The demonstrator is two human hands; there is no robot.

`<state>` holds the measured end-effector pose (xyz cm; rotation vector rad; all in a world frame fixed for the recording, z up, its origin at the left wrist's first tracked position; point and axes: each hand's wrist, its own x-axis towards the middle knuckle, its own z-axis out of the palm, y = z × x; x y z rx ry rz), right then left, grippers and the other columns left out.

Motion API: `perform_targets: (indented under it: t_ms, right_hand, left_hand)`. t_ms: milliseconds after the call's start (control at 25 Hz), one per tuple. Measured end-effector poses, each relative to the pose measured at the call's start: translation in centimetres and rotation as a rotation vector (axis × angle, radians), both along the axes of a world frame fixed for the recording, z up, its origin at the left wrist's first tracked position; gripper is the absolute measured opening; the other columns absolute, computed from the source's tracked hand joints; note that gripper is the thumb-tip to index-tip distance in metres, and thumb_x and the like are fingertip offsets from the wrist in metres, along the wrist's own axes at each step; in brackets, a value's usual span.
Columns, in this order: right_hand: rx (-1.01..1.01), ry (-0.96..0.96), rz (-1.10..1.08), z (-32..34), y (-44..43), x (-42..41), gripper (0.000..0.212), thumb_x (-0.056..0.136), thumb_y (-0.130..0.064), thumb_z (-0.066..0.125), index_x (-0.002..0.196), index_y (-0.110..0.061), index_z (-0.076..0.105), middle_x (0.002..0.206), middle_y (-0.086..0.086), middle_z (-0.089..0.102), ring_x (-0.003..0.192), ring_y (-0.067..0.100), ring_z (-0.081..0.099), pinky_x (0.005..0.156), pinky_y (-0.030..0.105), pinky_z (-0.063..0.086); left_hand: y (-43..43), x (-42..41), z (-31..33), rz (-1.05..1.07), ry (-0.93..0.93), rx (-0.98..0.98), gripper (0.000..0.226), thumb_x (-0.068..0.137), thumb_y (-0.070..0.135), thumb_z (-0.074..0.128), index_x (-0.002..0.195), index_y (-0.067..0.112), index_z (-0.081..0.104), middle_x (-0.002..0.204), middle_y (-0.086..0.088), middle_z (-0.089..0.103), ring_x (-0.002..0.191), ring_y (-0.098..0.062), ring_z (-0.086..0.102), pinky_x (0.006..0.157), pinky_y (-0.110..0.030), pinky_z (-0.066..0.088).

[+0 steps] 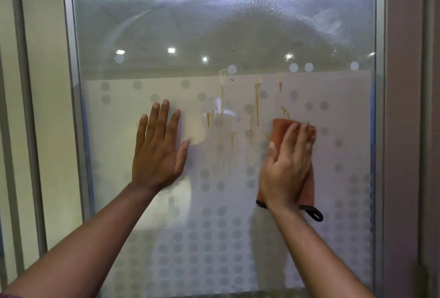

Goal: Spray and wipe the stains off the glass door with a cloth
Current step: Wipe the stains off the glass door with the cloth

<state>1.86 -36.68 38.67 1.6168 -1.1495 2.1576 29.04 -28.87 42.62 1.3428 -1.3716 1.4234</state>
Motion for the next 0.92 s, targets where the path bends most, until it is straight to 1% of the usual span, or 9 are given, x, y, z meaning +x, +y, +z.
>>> perform_targets:
  t_ms: [120,240,320,400,520,600,680,840,920]
  right_hand:
    - [-0.133,0.279,-0.011,-1.3,1.2,2.9,0.066,0.103,-0.027,0.054,0.163,-0.003,0.039,0.173,0.022,0.030,0.161,0.046,0.027,0.125,0.057,0.034]
    - [-0.309,0.612,0.043,-4.1,1.5,4.6,0.061,0.107,-0.021,0.056,0.164,-0.009,0.040,0.176,0.015,0.028,0.165,0.040,0.019,0.128,0.060,0.031]
    - [-0.409,0.818,0.022,-4.8,0.8,3.8,0.059,0.108,-0.013,0.051,0.165,-0.013,0.038,0.177,0.012,0.026,0.166,0.039,0.015,0.129,0.060,0.029]
    - [-0.476,0.940,-0.034,-4.0,-0.2,2.1,0.060,0.108,-0.008,0.046,0.166,-0.016,0.037,0.177,0.010,0.026,0.166,0.038,0.016,0.131,0.059,0.025]
    - [-0.467,0.853,-0.101,-1.4,-1.4,-0.7,0.063,0.103,-0.003,0.050,0.164,-0.018,0.043,0.176,0.009,0.030,0.165,0.037,0.022,0.131,0.061,0.022]
    - [-0.365,0.695,-0.141,0.9,-2.1,-2.9,0.070,0.096,-0.003,0.054,0.164,-0.017,0.042,0.177,0.011,0.028,0.164,0.038,0.023,0.132,0.061,0.018]
    - [-0.235,0.506,-0.155,3.5,-2.9,-5.5,0.072,0.095,-0.009,0.053,0.165,-0.015,0.038,0.177,0.012,0.026,0.164,0.039,0.023,0.131,0.062,0.018]
    - [-0.059,0.147,-0.065,8.3,-4.4,-8.7,0.066,0.104,-0.009,0.049,0.167,-0.007,0.031,0.177,0.019,0.023,0.164,0.044,0.018,0.132,0.064,0.020]
    - [-0.050,0.082,-0.033,8.8,-4.1,-7.9,0.064,0.107,-0.012,0.053,0.167,-0.004,0.030,0.176,0.023,0.024,0.164,0.045,0.018,0.131,0.062,0.024]
  left_hand:
    - [-0.1,0.0,0.0,-0.007,0.003,0.000,0.075,0.111,0.046,0.041,0.174,0.013,0.020,0.185,-0.015,0.011,0.173,-0.032,0.005,0.138,-0.058,0.014]
    - [0.0,0.2,0.0,-0.023,-0.007,0.006,0.075,0.111,0.047,0.039,0.175,0.014,0.019,0.185,-0.014,0.009,0.173,-0.032,0.005,0.138,-0.059,0.015]
    - [0.0,0.2,0.0,-0.030,-0.008,0.015,0.075,0.111,0.045,0.040,0.175,0.013,0.018,0.185,-0.014,0.009,0.173,-0.032,0.005,0.138,-0.059,0.015]
    - [0.1,0.3,0.0,-0.031,-0.006,0.020,0.074,0.111,0.044,0.039,0.175,0.013,0.018,0.185,-0.014,0.009,0.173,-0.032,0.005,0.138,-0.059,0.015]
    - [0.0,0.4,-0.1,-0.028,-0.014,0.018,0.072,0.112,0.044,0.034,0.175,0.013,0.018,0.185,-0.014,0.009,0.173,-0.033,0.006,0.138,-0.059,0.015]
    - [-0.1,0.5,-0.1,-0.028,-0.016,0.015,0.072,0.111,0.044,0.033,0.175,0.012,0.019,0.185,-0.014,0.009,0.173,-0.033,0.007,0.138,-0.059,0.015]
    - [-0.1,0.5,-0.2,-0.027,-0.013,0.019,0.073,0.111,0.044,0.034,0.175,0.012,0.018,0.185,-0.013,0.008,0.173,-0.034,0.007,0.138,-0.060,0.016]
    - [-0.2,0.6,-0.2,-0.035,-0.015,0.020,0.074,0.110,0.043,0.036,0.175,0.013,0.017,0.185,-0.012,0.007,0.173,-0.033,0.007,0.138,-0.060,0.016]
    - [-0.3,0.6,-0.2,-0.033,-0.016,0.018,0.074,0.110,0.043,0.036,0.175,0.013,0.017,0.185,-0.013,0.007,0.173,-0.034,0.007,0.137,-0.061,0.017]
